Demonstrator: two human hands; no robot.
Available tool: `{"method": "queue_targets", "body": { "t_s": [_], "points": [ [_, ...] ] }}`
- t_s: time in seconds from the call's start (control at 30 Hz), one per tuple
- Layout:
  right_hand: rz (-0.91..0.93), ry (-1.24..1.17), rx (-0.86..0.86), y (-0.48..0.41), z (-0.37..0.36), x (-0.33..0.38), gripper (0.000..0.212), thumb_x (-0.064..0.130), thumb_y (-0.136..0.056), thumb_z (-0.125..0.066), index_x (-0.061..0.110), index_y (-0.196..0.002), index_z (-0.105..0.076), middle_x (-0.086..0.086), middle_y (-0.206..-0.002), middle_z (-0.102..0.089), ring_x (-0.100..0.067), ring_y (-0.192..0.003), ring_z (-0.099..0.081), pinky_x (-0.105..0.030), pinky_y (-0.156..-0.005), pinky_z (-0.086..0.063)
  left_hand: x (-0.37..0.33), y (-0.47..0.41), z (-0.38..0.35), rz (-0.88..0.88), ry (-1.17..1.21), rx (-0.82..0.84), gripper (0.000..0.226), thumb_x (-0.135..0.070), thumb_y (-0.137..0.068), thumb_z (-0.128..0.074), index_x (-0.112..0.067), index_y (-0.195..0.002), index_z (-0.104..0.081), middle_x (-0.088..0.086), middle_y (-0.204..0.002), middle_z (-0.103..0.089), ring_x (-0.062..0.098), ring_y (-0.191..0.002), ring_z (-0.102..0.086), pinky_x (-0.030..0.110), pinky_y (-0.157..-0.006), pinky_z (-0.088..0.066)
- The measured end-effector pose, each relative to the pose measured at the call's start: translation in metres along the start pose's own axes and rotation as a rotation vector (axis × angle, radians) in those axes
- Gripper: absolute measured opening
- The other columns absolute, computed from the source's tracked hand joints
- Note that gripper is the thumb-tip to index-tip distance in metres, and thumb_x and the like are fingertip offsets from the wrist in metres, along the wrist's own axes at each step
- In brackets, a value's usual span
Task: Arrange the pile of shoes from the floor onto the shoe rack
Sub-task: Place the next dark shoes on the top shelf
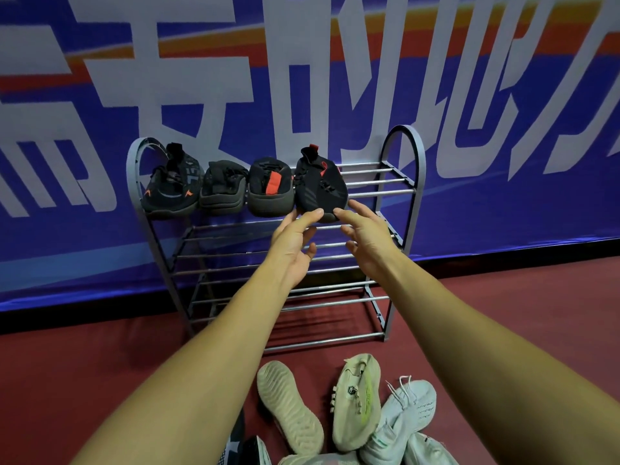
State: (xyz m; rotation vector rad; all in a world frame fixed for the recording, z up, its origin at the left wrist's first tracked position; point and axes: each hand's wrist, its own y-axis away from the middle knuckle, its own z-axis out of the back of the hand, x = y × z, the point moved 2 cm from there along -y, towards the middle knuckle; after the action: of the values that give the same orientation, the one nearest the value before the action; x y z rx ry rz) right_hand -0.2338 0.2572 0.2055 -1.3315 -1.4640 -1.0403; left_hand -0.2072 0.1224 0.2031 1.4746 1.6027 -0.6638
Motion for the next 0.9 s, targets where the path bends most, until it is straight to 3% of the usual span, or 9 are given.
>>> {"method": "queue_targets", "body": {
  "t_s": [0.07, 0.13, 0.23, 0.43, 0.57, 0.67, 0.8, 0.9],
  "points": [
    [0.022, -0.004, -0.02, -0.003, -0.002, 0.001, 0.051, 0.022, -0.09, -0.072, 0.028, -0.139, -0.056, 0.002, -0.119, -0.068, -0.007, -0.095, -0.058, -0.027, -0.078, -0.04, 0.001, -0.002, 0.0, 0.005, -0.012, -0.018, 0.042, -0.022, -0.081, -0.08, -0.027, -0.12, -0.067, -0.01, -0.104, -0.069, 0.013, -0.111, -0.058, 0.029, -0.075, -0.039],
    [0.042, -0.009, -0.051, -0.006, -0.004, 0.003, 0.05, 0.021, -0.091, -0.072, 0.024, -0.138, -0.055, -0.003, -0.124, -0.066, -0.006, -0.09, -0.058, -0.023, -0.074, -0.041, 0.002, -0.003, -0.002, -0.003, -0.023, -0.053, 0.052, -0.023, -0.081, -0.081, -0.022, -0.129, -0.061, -0.009, -0.106, -0.068, 0.013, -0.11, -0.059, 0.03, -0.075, -0.04],
    [0.068, 0.017, -0.064, -0.007, -0.004, 0.001, 0.048, 0.027, -0.092, -0.072, 0.019, -0.136, -0.054, -0.003, -0.126, -0.064, -0.006, -0.096, -0.059, -0.021, -0.073, -0.042, 0.002, -0.006, -0.001, -0.034, -0.065, -0.105, 0.063, -0.028, -0.079, -0.083, -0.02, -0.134, -0.053, -0.006, -0.114, -0.065, 0.012, -0.11, -0.06, 0.029, -0.074, -0.041],
    [0.06, 0.13, -0.04, -0.004, -0.002, 0.001, 0.049, 0.038, -0.095, -0.067, 0.021, -0.139, -0.052, -0.004, -0.134, -0.06, -0.01, -0.098, -0.06, -0.022, -0.07, -0.041, -0.001, -0.005, 0.003, -0.065, -0.162, -0.115, 0.06, -0.037, -0.076, -0.084, -0.02, -0.129, -0.059, -0.006, -0.116, -0.067, 0.009, -0.108, -0.061, 0.025, -0.066, -0.039],
    [0.054, 0.199, -0.026, 0.006, 0.0, 0.002, 0.047, 0.042, -0.096, -0.064, 0.023, -0.137, -0.052, -0.002, -0.119, -0.069, -0.013, -0.099, -0.061, -0.023, -0.068, -0.039, 0.001, 0.0, 0.005, -0.063, -0.244, -0.072, 0.041, -0.041, -0.079, -0.081, -0.025, -0.115, -0.067, -0.009, -0.106, -0.073, 0.012, -0.108, -0.063, 0.025, -0.063, -0.039],
    [0.038, 0.256, -0.036, 0.016, 0.005, 0.002, 0.048, 0.042, -0.095, -0.065, 0.017, -0.135, -0.056, -0.001, -0.112, -0.071, -0.009, -0.088, -0.061, -0.022, -0.063, -0.039, 0.003, 0.008, 0.012, -0.073, -0.33, -0.064, 0.028, -0.04, -0.081, -0.078, -0.028, -0.104, -0.068, -0.014, -0.094, -0.076, 0.011, -0.099, -0.064, 0.025, -0.065, -0.04],
    [-0.002, 0.386, -0.029, 0.031, 0.02, -0.011, 0.043, 0.04, -0.096, -0.065, 0.012, -0.128, -0.06, -0.002, -0.113, -0.069, -0.005, -0.081, -0.06, -0.014, -0.052, -0.043, 0.012, 0.018, 0.026, -0.073, -0.499, -0.051, 0.029, -0.039, -0.082, -0.077, -0.024, -0.105, -0.066, -0.006, -0.101, -0.076, 0.011, -0.091, -0.063, 0.023, -0.062, -0.04],
    [-0.065, 0.523, -0.019, 0.04, 0.039, -0.032, 0.039, 0.039, -0.095, -0.066, 0.012, -0.122, -0.062, -0.001, -0.103, -0.069, -0.007, -0.08, -0.061, -0.018, -0.057, -0.041, 0.027, 0.025, 0.039, -0.038, -0.636, -0.03, 0.025, -0.038, -0.083, -0.076, -0.024, -0.101, -0.066, -0.004, -0.101, -0.075, 0.011, -0.089, -0.062, 0.025, -0.063, -0.039]
  ]
}}
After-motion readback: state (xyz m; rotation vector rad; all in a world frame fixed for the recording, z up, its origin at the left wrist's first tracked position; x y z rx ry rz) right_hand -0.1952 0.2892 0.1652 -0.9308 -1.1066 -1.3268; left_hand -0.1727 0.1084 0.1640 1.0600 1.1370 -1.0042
